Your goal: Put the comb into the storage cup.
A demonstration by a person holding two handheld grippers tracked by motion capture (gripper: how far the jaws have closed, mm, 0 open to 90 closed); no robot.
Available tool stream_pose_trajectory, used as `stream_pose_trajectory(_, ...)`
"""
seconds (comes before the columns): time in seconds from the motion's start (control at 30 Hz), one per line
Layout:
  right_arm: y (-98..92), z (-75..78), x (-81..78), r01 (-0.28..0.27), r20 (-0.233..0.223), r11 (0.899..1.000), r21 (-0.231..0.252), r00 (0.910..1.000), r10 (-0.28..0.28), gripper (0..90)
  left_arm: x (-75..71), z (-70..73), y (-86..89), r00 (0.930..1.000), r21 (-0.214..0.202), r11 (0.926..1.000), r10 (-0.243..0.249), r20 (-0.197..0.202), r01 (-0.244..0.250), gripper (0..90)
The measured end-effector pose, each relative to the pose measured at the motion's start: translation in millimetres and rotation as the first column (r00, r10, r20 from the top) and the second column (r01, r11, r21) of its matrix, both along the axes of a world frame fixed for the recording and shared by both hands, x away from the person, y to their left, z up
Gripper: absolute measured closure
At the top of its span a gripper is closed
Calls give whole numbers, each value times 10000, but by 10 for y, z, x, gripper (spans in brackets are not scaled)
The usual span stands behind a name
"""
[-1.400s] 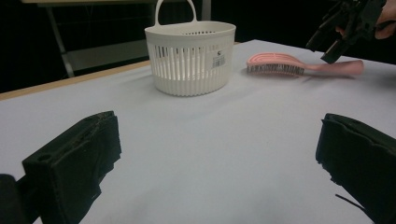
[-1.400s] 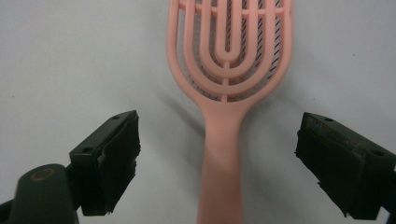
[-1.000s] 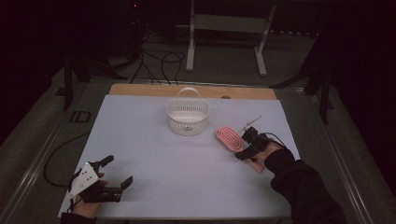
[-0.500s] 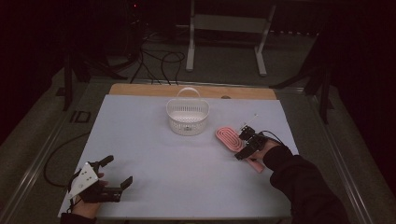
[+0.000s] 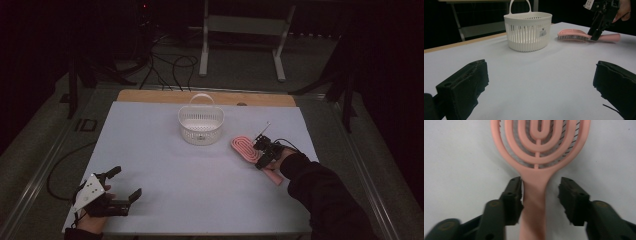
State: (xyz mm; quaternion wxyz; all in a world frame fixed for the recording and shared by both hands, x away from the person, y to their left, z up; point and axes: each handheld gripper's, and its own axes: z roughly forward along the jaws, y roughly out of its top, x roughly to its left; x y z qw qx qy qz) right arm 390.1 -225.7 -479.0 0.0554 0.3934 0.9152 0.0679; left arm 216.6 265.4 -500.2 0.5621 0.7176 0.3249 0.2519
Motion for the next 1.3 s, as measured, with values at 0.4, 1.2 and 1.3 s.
stream_pose_trajectory(0.4, 103, -89, 6, -41, -317, 9989, -466, 9995, 26, 664, 1, -2, 1, 10000, -18, 10000, 15, -17, -15, 0)
stream_pose_trajectory(1.2, 107, -114, -112, -40, 418, 9991, -433, 9991, 59, 702, -4, -9, -3, 10000, 51, 10000, -29, -83, 29, 0)
stream_pose_trajectory(1.3, 58, -121, -140, -30, 620, 10000, -64, 9981, 34, 703, 0, -10, -8, 9999, 51, 10000, -19, -104, 20, 0)
